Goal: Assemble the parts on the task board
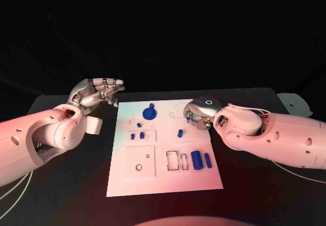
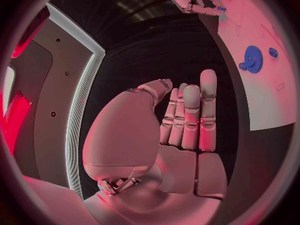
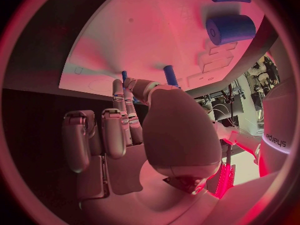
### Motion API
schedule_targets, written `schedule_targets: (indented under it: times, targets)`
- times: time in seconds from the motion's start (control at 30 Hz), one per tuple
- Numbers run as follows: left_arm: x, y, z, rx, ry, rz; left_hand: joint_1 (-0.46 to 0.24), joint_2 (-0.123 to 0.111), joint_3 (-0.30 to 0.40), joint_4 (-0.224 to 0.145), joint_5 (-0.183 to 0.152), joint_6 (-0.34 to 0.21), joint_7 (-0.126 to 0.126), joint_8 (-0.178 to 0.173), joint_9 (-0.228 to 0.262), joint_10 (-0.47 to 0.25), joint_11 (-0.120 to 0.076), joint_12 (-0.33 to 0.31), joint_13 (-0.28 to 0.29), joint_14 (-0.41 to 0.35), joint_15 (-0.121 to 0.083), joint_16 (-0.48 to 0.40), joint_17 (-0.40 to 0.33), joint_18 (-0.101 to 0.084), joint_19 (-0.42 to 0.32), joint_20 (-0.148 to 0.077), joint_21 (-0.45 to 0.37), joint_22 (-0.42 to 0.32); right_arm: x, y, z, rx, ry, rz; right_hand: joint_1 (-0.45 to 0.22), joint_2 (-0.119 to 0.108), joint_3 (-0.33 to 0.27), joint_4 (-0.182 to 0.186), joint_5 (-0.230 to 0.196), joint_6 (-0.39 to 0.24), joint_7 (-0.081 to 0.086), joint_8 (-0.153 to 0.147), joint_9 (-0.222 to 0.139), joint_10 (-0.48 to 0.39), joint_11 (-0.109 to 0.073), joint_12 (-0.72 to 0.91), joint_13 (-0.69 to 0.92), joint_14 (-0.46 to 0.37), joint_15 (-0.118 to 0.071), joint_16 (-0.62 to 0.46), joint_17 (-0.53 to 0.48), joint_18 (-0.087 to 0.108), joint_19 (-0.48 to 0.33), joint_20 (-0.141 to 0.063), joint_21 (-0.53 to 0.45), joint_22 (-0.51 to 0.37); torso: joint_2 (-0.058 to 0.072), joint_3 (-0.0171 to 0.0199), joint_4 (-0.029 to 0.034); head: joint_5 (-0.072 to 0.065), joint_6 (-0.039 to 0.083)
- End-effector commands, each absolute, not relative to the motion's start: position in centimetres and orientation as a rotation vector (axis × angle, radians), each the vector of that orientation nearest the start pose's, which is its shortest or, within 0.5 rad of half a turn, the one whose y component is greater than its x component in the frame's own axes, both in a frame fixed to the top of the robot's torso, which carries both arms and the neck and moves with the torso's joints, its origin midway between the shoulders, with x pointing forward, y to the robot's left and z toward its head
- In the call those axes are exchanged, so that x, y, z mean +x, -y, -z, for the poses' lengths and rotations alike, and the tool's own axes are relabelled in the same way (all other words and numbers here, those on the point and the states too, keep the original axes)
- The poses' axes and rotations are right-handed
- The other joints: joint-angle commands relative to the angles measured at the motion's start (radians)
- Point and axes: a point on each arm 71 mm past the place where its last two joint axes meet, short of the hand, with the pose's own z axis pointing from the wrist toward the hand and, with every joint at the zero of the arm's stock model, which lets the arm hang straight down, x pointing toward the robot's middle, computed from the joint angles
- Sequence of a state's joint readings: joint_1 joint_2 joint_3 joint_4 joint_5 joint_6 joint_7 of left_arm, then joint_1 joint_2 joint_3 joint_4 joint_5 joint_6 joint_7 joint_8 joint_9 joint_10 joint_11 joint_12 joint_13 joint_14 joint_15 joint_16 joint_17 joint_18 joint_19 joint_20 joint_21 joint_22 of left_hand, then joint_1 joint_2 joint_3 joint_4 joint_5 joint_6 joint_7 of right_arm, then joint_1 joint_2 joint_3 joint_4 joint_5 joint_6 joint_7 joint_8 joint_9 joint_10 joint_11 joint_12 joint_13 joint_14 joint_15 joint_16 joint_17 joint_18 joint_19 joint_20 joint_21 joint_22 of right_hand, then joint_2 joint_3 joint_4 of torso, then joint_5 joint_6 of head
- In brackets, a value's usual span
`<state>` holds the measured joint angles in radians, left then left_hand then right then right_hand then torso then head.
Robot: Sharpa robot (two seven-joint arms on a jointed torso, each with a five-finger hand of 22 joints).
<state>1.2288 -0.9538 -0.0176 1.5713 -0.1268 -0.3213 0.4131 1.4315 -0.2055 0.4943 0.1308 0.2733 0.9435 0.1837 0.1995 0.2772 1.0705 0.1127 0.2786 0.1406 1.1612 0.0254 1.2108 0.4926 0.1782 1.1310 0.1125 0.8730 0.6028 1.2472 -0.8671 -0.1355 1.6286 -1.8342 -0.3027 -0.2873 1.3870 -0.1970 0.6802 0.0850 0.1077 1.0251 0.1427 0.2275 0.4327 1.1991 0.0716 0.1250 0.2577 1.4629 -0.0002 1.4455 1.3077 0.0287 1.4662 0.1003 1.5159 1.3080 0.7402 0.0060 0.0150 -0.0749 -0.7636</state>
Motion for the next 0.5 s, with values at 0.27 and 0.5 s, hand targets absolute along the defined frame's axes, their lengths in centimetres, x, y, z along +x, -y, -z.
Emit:
schedule_targets:
  times: [0.27,0.5]
  targets:
    - [48.7,-24.9,14.7,-0.955,-1.344,1.491,-0.007,-0.003,0.004,-0.005,-0.003,-0.009,0.001,0.002,0.0,-0.011,0.0,0.006,0.001,-0.005,0.005,0.002,0.0,0.006,0.002,0.002,-0.007,-0.001,44.6,18.1,16.8,-0.461,-1.509,-0.438,-0.012,0.0,0.001,-0.006,-0.007,0.01,0.0,0.007,0.002,0.009,0.0,0.003,0.001,0.07,-0.007,0.006,0.082,-0.017,0.086,-0.006,0.007,0.24,0.0,0.0005,-0.0011,0.006,0.001]
    - [48.7,-24.8,14.7,-0.954,-1.346,1.495,-0.007,-0.003,0.004,-0.005,-0.003,-0.009,0.001,0.002,0.0,-0.011,0.0,0.006,0.001,-0.005,0.005,0.002,0.0,0.006,0.002,0.002,-0.007,-0.001,42.7,16.0,15.7,-0.475,-1.465,-0.529,-0.016,-0.001,0.001,-0.007,-0.009,0.011,-0.001,0.008,0.003,0.01,-0.001,0.002,0.001,0.07,-0.007,0.007,0.082,-0.018,0.087,-0.006,0.008,0.241,-0.002,0.0004,0.0009,0.021,0.004]
